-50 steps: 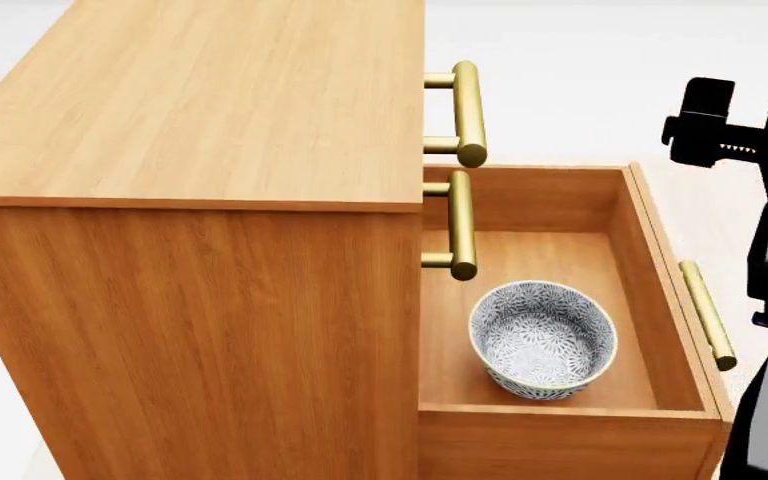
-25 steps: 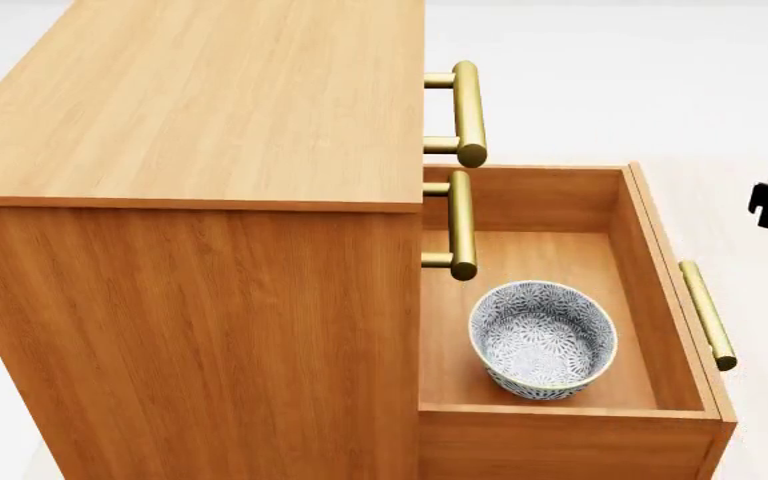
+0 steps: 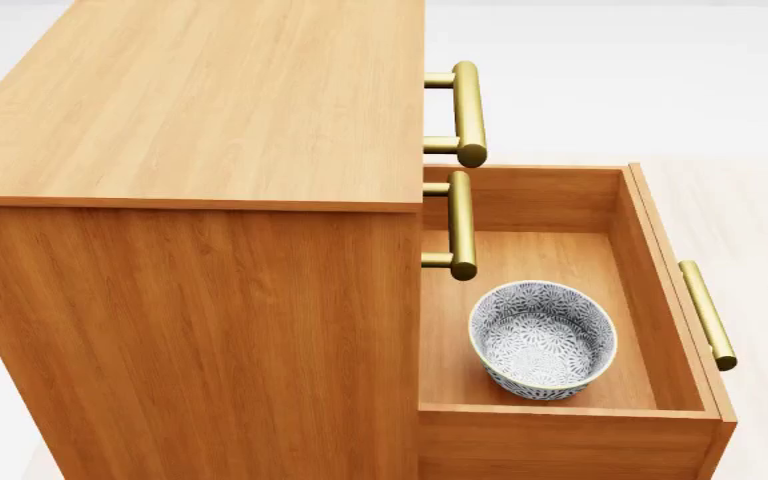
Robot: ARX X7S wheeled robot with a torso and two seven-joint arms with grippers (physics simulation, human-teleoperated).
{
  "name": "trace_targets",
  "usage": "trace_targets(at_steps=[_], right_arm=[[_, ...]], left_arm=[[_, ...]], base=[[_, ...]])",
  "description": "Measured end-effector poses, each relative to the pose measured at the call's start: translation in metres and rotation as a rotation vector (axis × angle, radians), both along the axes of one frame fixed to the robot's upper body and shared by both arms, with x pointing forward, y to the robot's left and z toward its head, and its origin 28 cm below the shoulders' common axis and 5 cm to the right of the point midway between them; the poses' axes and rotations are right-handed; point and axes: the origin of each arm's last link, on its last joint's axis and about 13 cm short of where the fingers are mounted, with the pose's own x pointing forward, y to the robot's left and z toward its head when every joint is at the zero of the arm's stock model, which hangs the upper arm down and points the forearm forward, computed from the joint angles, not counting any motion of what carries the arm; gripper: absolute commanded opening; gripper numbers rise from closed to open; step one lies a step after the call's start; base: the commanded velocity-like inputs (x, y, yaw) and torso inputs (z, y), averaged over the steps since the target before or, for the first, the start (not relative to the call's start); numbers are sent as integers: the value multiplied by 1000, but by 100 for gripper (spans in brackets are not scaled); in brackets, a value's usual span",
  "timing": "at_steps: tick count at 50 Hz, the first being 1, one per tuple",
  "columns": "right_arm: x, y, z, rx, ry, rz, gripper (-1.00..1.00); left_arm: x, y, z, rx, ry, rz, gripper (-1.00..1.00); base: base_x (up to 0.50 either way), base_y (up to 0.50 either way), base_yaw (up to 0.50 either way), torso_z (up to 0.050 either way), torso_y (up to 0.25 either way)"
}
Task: Put the bowl in the bottom drawer of the cabinet and close it.
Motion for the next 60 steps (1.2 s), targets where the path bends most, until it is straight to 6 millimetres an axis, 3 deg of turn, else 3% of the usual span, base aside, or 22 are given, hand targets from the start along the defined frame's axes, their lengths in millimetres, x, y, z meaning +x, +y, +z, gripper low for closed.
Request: trace_targets(at_steps=[33, 60], right_arm=[[-17, -2, -56, 4, 94, -19, 100], [-27, -6, -82, 4, 150, -27, 100]], left_arm=[[0, 0, -1, 2, 0, 1, 100], [0, 0, 4, 4, -1, 2, 100]], base=[[0, 0, 0, 0, 0], [0, 0, 0, 0, 0]])
